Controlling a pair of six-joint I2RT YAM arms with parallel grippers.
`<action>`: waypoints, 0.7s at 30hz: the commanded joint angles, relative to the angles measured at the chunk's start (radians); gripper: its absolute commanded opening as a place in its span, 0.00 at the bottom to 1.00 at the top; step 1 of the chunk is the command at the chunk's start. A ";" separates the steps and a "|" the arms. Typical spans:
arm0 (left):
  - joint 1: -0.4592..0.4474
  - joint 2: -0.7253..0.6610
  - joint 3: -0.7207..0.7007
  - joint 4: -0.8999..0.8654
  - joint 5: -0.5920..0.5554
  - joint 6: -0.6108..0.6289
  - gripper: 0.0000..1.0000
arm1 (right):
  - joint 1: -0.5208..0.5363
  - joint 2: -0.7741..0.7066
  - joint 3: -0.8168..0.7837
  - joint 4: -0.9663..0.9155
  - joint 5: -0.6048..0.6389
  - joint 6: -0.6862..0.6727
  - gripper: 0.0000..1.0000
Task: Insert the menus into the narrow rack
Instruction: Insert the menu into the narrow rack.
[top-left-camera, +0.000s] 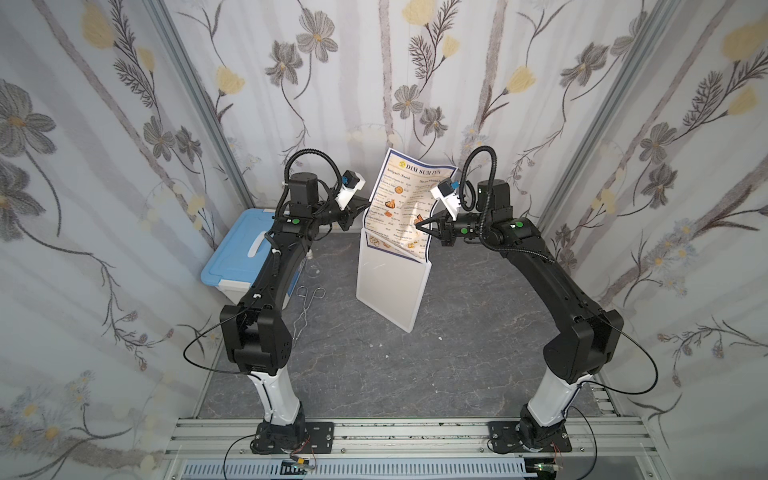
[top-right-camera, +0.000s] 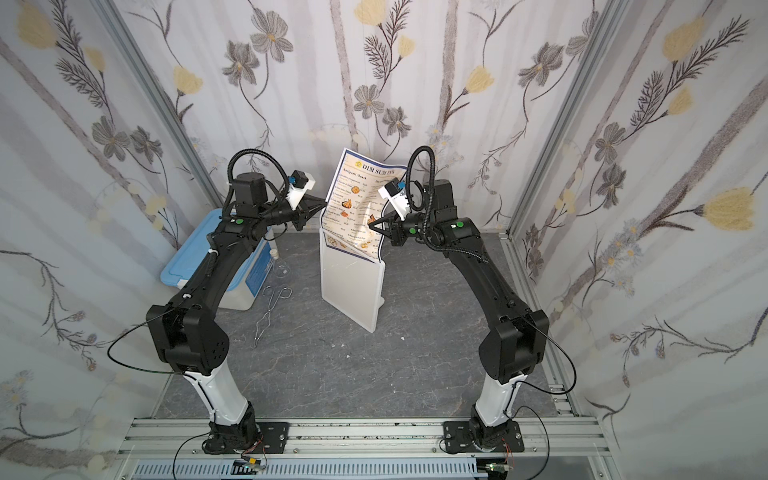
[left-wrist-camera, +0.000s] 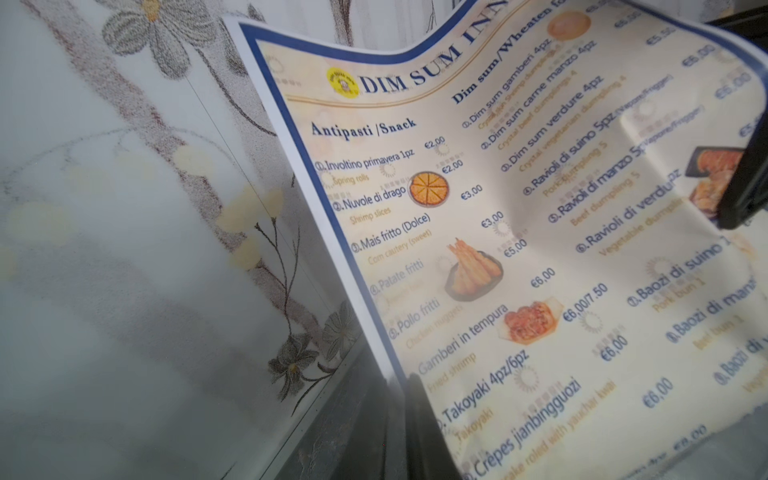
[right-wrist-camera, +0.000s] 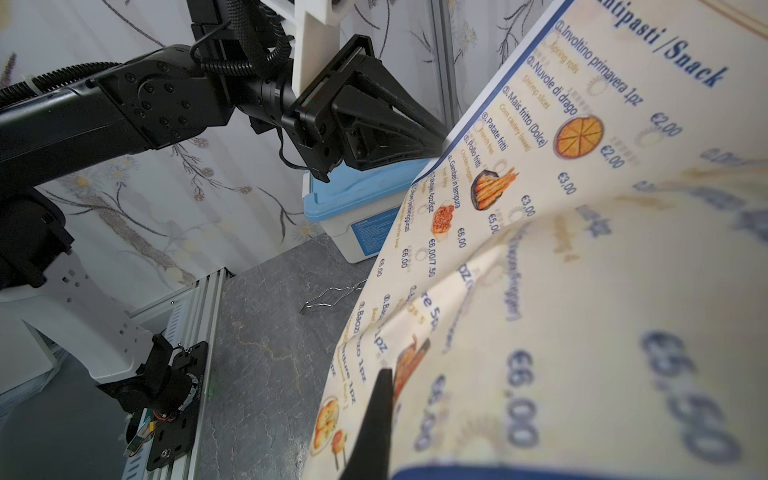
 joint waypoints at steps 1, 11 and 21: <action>0.000 -0.005 0.002 0.042 0.028 -0.015 0.14 | 0.001 -0.012 -0.002 0.021 0.008 -0.018 0.00; 0.014 0.004 -0.008 0.076 -0.007 -0.102 0.18 | 0.007 -0.018 -0.025 0.132 0.045 0.049 0.00; 0.072 0.126 0.161 0.005 0.232 -0.377 0.48 | 0.007 -0.072 -0.117 0.200 0.047 0.058 0.00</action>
